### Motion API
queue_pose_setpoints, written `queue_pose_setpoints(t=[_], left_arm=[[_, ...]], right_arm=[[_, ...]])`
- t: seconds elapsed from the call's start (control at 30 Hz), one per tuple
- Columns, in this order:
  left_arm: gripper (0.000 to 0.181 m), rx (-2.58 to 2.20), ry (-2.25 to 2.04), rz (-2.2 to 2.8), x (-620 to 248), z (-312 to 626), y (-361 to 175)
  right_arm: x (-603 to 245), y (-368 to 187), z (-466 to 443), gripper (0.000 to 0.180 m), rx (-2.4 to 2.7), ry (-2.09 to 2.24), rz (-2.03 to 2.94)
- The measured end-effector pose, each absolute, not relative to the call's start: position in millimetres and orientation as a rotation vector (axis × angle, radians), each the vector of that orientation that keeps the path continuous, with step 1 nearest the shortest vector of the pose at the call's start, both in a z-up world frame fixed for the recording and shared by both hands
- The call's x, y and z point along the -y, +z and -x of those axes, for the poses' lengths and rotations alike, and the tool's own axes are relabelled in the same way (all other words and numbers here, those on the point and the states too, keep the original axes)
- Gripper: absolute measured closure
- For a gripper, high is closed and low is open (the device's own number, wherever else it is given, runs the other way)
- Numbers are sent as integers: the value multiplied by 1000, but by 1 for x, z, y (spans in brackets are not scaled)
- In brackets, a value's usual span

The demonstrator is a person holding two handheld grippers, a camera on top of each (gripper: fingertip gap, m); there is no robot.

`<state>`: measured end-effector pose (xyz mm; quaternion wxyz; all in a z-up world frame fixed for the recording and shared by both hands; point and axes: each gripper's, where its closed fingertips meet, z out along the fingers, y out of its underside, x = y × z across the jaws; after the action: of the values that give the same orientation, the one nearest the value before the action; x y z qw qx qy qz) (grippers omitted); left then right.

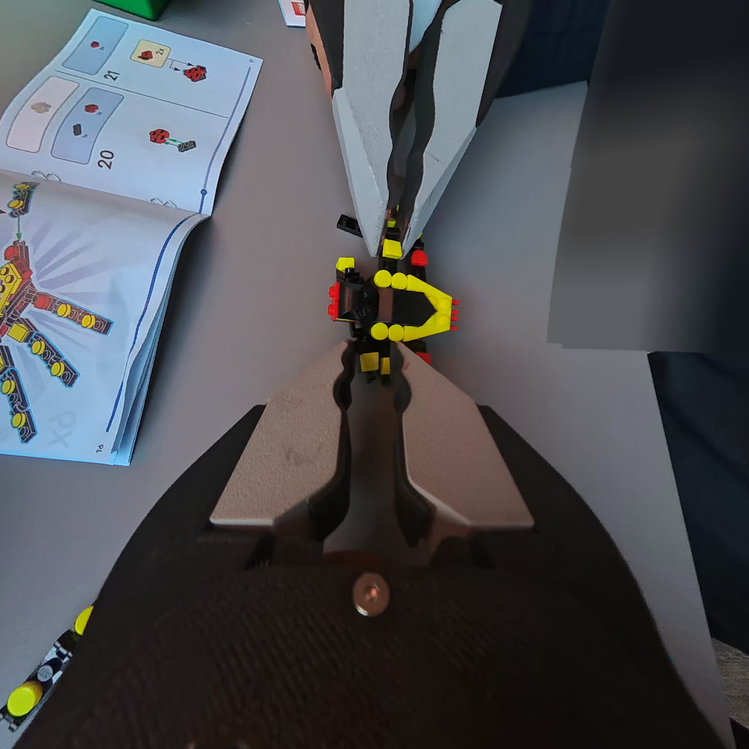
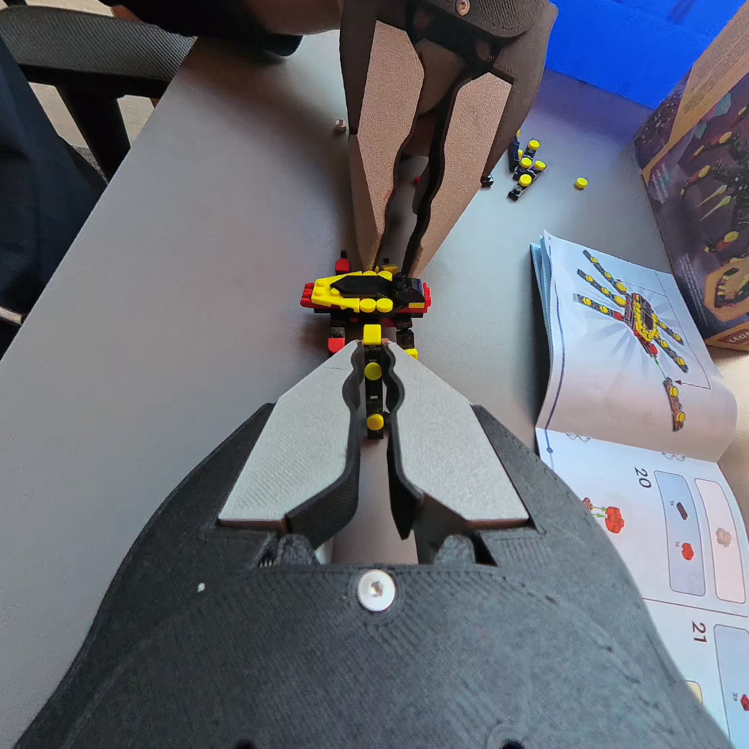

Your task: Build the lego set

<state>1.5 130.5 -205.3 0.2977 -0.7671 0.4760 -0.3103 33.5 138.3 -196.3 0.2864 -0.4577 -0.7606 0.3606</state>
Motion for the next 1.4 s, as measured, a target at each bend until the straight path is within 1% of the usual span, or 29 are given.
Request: queue_pose_setpoints(t=[0.43, 0.6, 0.67, 0.83, 0.9, 1.03, 1.1, 1.13, 1.2, 1.3, 1.4], left_arm=[[169, -1266, -822, 2035, -130, -1, -205], [169, -1285, -854, 2033, -127, -3, -205], [172, -1287, -850, 2023, -126, -3, -204], [174, -1290, -847, 2024, -126, -2, -204], [174, -1290, -846, 2023, -126, -2, -204], [174, -1291, -841, 2020, -125, -2, -204], [168, -1282, -835, 2026, -125, 0, -204], [162, -1280, -829, 2032, -125, 2, -205], [159, -1276, -819, 2033, -123, 7, -205], [149, -1248, -811, 2040, -121, 14, -203], [148, -1231, -864, 2013, -115, 17, -196]], right_arm=[[-136, -197, -32, 175, 2044, 967, 1217], [-132, -193, -35, 174, 2050, 1031, 1230], [-137, -189, -38, 173, 2027, 1050, 1238], [-150, -179, -47, 165, 1943, 1206, 1338], [-156, -181, -50, 161, 1932, 1209, 1372], [-160, -187, -57, 160, 1952, 1189, 1412], [-160, -192, -58, 153, 1970, 1183, 1447], [-161, -194, -58, 152, 1973, 1173, 1459], [-164, -193, -56, 151, 1957, 1168, 1471], [-165, -189, -54, 149, 1918, 1189, 1479], [-158, -190, -52, 145, 1935, 1191, 1477]])
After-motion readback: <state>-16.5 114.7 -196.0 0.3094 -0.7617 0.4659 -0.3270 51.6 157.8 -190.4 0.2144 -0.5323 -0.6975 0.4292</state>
